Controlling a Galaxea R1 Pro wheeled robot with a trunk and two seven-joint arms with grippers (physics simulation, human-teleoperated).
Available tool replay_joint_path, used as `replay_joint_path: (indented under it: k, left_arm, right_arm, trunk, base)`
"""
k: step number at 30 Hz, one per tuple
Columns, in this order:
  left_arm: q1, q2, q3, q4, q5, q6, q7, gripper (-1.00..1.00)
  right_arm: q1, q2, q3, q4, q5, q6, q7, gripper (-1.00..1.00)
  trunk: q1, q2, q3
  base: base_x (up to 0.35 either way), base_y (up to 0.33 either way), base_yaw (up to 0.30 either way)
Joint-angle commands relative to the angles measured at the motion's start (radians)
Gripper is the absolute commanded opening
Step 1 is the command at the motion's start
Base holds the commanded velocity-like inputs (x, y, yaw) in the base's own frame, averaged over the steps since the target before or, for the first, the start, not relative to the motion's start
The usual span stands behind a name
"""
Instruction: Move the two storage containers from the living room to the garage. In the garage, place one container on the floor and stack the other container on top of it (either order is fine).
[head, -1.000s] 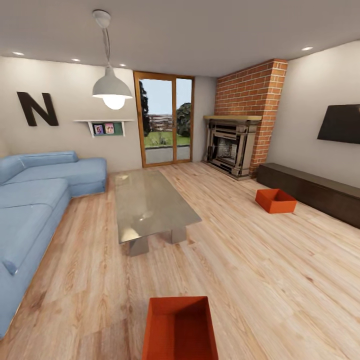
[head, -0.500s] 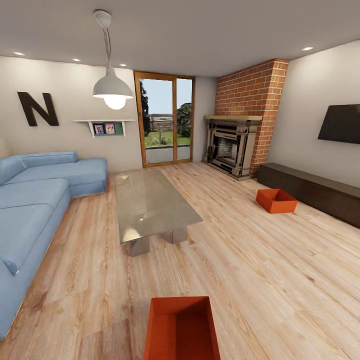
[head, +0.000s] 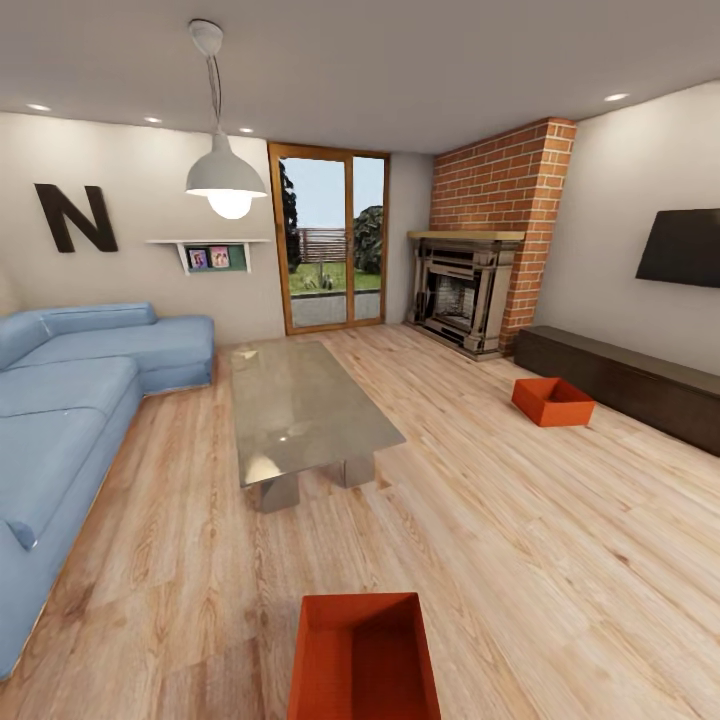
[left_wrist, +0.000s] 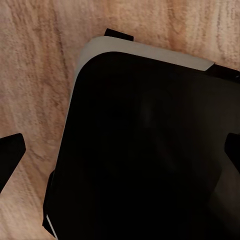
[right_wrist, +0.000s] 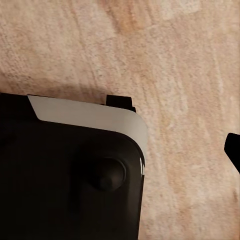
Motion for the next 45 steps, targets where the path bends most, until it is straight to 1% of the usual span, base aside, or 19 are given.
replay_joint_path:
  k: [1,6,11,25,34,45]
  left_arm:
    - [0.000,0.000,0.000,0.000,0.004,-0.001,0.001,1.00]
    - [0.000,0.001,0.000,0.000,0.004,-0.001,0.001,1.00]
    - [0.000,0.000,0.000,0.000,0.004,-0.001,0.001,1.00]
    - [0.000,0.000,-0.001,0.000,0.004,-0.001,0.001,1.00]
    - [0.000,0.000,-0.001,0.000,0.004,0.000,0.001,1.00]
    - [0.000,0.000,-0.001,0.000,0.004,-0.001,0.001,1.00]
  right_arm:
    - [-0.001,-0.001,0.005,0.002,0.005,-0.005,-0.003,1.00]
    - [-0.001,-0.004,0.006,0.002,0.009,-0.010,-0.002,1.00]
    - [-0.001,-0.003,0.004,0.002,0.008,-0.010,-0.002,1.00]
    - [-0.001,-0.005,0.001,0.002,0.005,-0.012,-0.002,1.00]
    - [-0.001,-0.003,0.001,0.002,0.004,-0.012,-0.002,1.00]
    - [-0.001,-0.002,-0.004,0.002,-0.001,-0.012,-0.002,1.00]
  trunk:
    - [0.000,-0.001,-0.001]
    - [0.000,-0.001,-0.001]
    - [0.000,-0.001,-0.001]
    - [0.000,-0.001,-0.001]
    - [0.000,-0.001,-0.001]
    - [0.000,-0.001,-0.001]
  base:
    - [0.000,0.000,0.073]
    - [0.000,0.000,0.197]
    - [0.000,0.000,0.067]
    - [0.000,-0.001,0.004]
    - [0.000,-0.156,0.000]
    - [0.000,-0.016,0.000]
